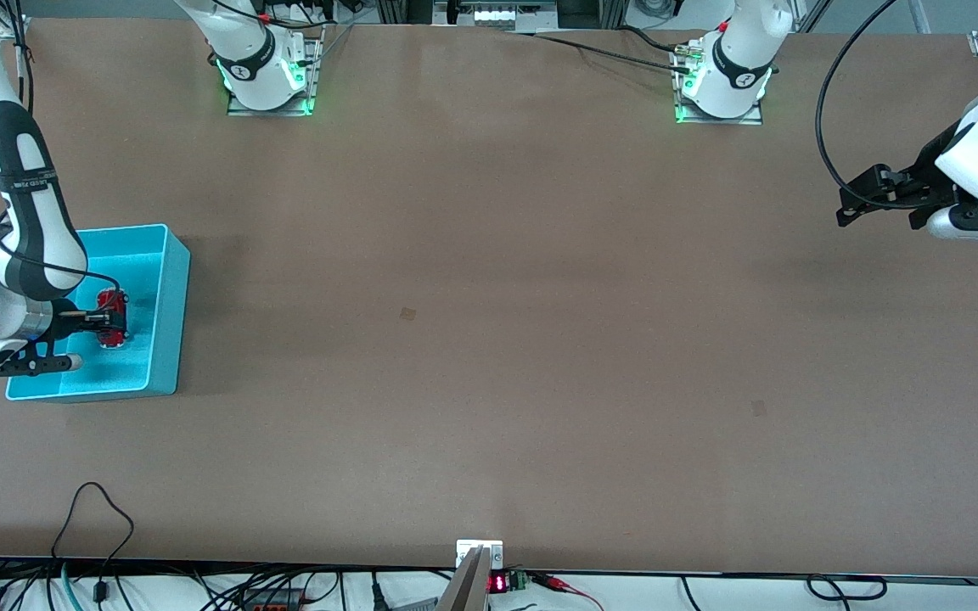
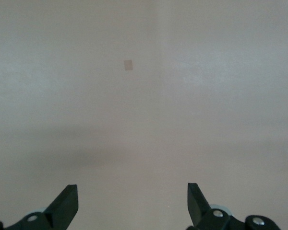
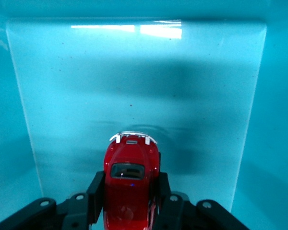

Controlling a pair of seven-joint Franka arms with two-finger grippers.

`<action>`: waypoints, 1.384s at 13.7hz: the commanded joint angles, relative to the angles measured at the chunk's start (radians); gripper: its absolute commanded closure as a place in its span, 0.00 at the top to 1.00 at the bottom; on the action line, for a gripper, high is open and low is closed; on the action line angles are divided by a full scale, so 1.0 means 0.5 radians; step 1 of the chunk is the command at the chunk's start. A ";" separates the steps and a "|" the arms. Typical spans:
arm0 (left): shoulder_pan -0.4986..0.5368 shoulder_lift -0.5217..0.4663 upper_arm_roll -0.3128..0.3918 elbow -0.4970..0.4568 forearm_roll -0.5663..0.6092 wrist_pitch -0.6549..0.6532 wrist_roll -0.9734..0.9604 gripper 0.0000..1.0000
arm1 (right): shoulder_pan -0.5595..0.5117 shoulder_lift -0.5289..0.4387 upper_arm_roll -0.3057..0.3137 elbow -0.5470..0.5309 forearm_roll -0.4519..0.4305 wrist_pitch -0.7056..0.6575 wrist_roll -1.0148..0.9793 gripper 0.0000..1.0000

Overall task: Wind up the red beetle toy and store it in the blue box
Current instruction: 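Lower the red car into the box and open the right gripper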

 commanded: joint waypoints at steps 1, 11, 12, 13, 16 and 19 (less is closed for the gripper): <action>-0.005 -0.015 0.009 -0.001 -0.004 -0.024 0.027 1.00 | -0.029 0.033 0.033 -0.011 -0.030 0.047 0.025 0.00; -0.005 -0.015 0.009 -0.001 -0.004 -0.024 0.027 1.00 | -0.054 -0.016 0.048 -0.155 0.018 0.249 0.026 1.00; -0.005 -0.015 0.009 -0.001 -0.004 -0.024 0.027 1.00 | -0.054 -0.040 0.051 -0.155 0.031 0.246 0.025 1.00; -0.005 -0.015 0.009 -0.001 -0.004 -0.024 0.030 1.00 | -0.051 -0.068 0.051 -0.149 0.049 0.234 0.025 1.00; -0.005 -0.015 0.009 -0.001 -0.004 -0.024 0.030 1.00 | 0.017 -0.166 0.051 -0.075 0.074 0.063 0.044 1.00; -0.005 -0.015 0.009 -0.001 -0.004 -0.024 0.030 1.00 | 0.026 -0.236 0.051 0.078 0.102 -0.222 0.041 1.00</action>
